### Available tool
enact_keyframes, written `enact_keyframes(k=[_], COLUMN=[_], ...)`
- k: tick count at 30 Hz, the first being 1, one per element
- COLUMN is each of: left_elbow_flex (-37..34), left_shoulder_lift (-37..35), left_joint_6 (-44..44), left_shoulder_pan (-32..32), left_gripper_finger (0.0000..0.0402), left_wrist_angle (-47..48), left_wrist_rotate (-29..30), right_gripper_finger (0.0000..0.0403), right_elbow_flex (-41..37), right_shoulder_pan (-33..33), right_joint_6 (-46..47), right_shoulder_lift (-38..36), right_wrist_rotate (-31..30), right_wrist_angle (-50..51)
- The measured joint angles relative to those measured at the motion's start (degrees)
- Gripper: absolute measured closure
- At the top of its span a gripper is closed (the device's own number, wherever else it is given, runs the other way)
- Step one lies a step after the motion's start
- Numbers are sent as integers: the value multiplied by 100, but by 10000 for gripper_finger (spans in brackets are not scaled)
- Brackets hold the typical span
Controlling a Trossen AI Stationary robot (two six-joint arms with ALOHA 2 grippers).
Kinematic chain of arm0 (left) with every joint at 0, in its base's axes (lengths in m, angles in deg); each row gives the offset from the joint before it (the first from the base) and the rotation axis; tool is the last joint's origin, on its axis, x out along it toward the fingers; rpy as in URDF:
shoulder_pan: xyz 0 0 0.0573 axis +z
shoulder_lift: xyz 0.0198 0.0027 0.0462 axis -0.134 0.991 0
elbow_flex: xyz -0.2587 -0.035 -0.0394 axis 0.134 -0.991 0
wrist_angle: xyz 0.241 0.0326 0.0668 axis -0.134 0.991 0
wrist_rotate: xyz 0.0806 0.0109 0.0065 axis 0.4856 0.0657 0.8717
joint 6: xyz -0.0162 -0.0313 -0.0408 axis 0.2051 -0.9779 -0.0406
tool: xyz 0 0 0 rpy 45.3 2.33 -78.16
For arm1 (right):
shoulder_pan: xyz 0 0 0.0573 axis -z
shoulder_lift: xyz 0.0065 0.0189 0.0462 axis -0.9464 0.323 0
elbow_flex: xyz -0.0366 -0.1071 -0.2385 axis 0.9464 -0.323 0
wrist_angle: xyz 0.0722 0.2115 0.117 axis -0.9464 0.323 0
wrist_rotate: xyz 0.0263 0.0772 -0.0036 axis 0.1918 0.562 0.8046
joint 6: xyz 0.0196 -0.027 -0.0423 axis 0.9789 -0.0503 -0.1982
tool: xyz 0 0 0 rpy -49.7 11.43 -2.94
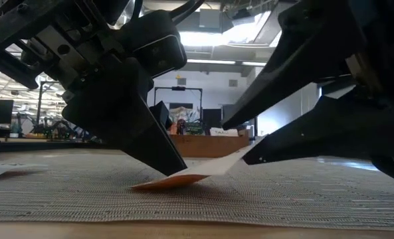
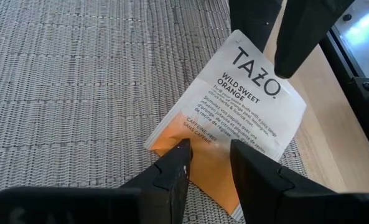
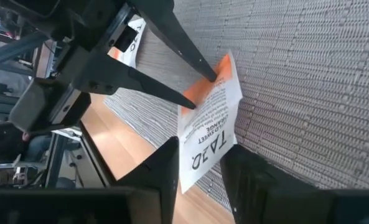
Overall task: Pick & Place Tea
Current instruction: Put the white orange tea bag into the right section of the wooden organizer
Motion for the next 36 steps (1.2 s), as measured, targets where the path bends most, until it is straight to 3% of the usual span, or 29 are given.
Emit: enact_keyframes(k=[15,36], left_elbow_flex=[2,-13], left_shoulder_lift=[0,-315], left_joint_6=[73,533], left_shoulder_pan=[17,-39], left_gripper_finger=[292,291], left_wrist_angle=[-29,63], left_wrist_rotate=[-139,-33], right_gripper_finger=[396,401], right_elbow_flex=[-4,-17], right_shoulder_pan=[0,-19], right_joint_6=[-428,-590], right_shoulder_lift=[37,41], right_wrist_rotate=[25,-1], right_wrist_angle=[-69,-21])
